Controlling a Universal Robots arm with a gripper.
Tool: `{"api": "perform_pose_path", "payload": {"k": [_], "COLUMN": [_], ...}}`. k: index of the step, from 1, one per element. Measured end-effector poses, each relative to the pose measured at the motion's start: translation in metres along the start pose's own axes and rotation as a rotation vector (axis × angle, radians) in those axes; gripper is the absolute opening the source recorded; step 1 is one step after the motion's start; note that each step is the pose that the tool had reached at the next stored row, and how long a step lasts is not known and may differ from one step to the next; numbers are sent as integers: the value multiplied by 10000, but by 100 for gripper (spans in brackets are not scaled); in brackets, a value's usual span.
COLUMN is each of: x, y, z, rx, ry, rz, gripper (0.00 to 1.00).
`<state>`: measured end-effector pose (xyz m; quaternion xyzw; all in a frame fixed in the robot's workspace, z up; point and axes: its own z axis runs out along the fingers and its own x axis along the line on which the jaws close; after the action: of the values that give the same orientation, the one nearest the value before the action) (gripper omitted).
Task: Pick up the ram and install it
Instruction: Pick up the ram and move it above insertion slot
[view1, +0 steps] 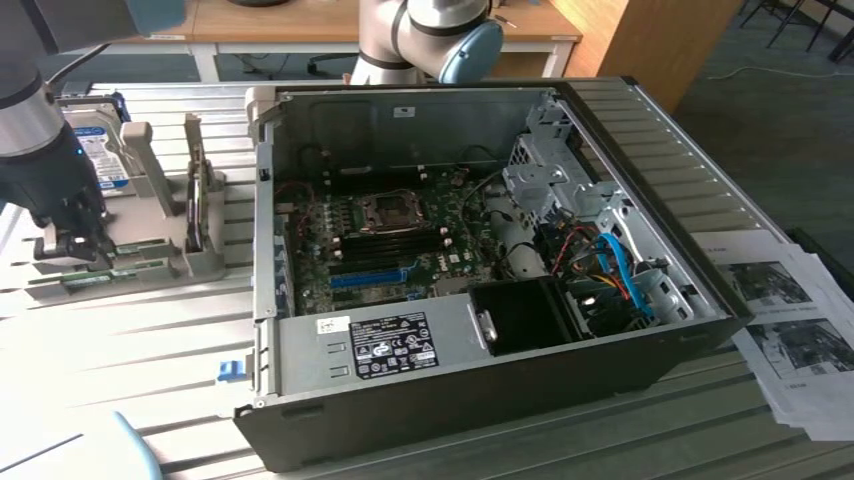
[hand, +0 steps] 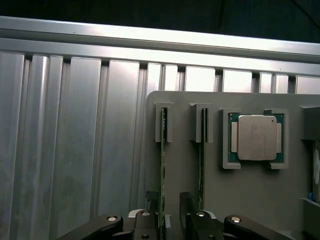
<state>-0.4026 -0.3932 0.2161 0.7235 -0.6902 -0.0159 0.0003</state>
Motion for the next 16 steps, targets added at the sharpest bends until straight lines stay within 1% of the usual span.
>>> {"api": "perform_pose_path", "payload": {"k": [2, 9, 16], "x": [-1, 4, 23], "y": [-5, -84, -83], "z": [2, -1, -2], "rx": [5, 2, 0], "ry": [-3, -2, -1], "rz": [1, -1, 0], "gripper": [30, 30, 30]}}
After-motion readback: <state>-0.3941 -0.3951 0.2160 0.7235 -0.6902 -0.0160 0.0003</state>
